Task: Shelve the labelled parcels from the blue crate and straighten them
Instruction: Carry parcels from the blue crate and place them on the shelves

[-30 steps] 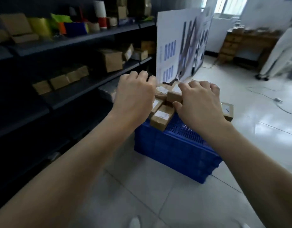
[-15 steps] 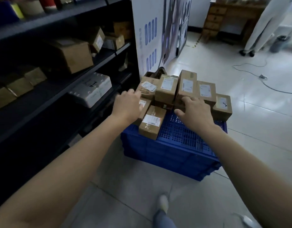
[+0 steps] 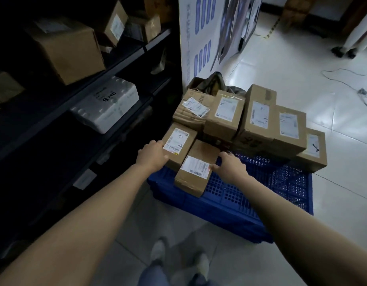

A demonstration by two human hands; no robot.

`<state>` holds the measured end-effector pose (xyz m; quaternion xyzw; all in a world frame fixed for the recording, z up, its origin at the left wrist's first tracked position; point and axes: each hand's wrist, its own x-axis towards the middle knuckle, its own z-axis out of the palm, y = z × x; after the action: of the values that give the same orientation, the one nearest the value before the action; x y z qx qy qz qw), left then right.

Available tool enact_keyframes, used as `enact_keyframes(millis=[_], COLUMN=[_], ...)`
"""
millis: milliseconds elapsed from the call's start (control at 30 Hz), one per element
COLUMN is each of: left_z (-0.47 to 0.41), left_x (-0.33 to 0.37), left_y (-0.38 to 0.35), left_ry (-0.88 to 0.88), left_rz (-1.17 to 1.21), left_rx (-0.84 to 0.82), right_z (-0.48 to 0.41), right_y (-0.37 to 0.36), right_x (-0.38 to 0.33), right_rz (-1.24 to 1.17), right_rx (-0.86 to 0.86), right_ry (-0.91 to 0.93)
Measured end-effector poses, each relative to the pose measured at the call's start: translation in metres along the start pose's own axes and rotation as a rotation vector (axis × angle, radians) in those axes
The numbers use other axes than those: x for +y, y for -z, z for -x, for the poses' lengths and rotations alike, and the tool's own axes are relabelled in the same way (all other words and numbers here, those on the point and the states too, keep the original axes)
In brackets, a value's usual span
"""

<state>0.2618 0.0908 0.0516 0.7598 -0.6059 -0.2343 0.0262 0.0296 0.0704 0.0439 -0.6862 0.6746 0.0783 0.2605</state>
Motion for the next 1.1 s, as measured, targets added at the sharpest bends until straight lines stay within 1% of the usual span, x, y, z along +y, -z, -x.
enact_keyframes(millis=[67,167,267,333,467,567,633,700,867,967,1100], left_z=[-0.028,-0.073,-0.121,-0.151,-0.200,-0.222,-0.231,-0.235,-0.220,-0.198,-0.166], left_x=[-0.011,-0.027,-0.042,-0.051,-0.064,-0.073,-0.081,-0.086,-0.089,-0.094,-0.099], left_y=[-0.009,-0.026,-0.051,-0.068,-0.102,-0.123,-0.131,-0.136,-0.141,-0.132,-0.088], left_ry=[0.013,0.031,0.014,0.002,0.080,0.139,0.166,0.192,0.270,0.268,0.293], left_rz=[0.051,0.107,0.112,0.142,0.388,0.556,0.698,0.830,1.013,1.086,1.195], left_rx=[-0.041,-0.104,-0.183,-0.227,-0.241,-0.291,-0.342,-0.395,-0.404,-0.388,-0.381], right_z=[-0.028,-0.072,-0.114,-0.138,-0.171,-0.182,-0.187,-0.190,-0.187,-0.171,-0.144], right_y=[-0.019,-0.051,-0.084,-0.103,-0.133,-0.152,-0.163,-0.167,-0.163,-0.155,-0.115], right_x=[0.005,0.011,0.016,0.019,0.029,0.038,0.043,0.046,0.046,0.043,0.021], right_rz=[-0.139,-0.291,-0.343,-0.371,-0.665,-0.863,-0.972,-1.041,-1.279,-1.393,-1.399], right_rx=[-0.065,-0.103,-0.131,-0.118,-0.038,-0.058,-0.144,-0.187,-0.125,-0.097,-0.092], right_ry=[-0.098,-0.192,-0.232,-0.246,-0.332,-0.443,-0.467,-0.494,-0.539,-0.517,-0.436])
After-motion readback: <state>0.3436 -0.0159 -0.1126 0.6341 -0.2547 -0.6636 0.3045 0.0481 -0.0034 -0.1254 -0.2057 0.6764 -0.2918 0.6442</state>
